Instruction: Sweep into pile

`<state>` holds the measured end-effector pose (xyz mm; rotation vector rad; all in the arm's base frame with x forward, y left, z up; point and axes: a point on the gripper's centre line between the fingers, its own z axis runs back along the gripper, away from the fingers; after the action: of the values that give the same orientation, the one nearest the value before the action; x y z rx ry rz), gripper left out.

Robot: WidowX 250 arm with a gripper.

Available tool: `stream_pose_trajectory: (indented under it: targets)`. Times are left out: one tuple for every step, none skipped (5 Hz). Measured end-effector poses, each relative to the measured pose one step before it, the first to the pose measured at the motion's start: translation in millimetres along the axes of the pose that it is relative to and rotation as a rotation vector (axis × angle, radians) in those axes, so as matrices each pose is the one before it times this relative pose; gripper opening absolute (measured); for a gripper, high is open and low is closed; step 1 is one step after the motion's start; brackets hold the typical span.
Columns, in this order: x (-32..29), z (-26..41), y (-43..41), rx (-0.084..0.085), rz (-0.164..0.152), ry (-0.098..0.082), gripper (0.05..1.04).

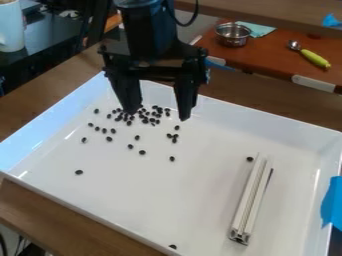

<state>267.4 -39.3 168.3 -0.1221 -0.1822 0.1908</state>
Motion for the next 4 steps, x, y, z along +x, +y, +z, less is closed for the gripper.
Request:
stream_pose_trajectory:
  targets:
    - [-4.21, -11.1, 2.31, 0.0111, 0.0129, 0.0349, 1.0]
    - [7.76, -20.49, -23.09, -0.0122, 0.0355, -0.031, 1.0]
    - [4.09, -20.97, -22.55, -0.0004, 0.0464, -0.0391, 1.0]
    - [-2.75, -20.72, -12.73, 0.0033, 0.0337, 0.0068, 1.0]
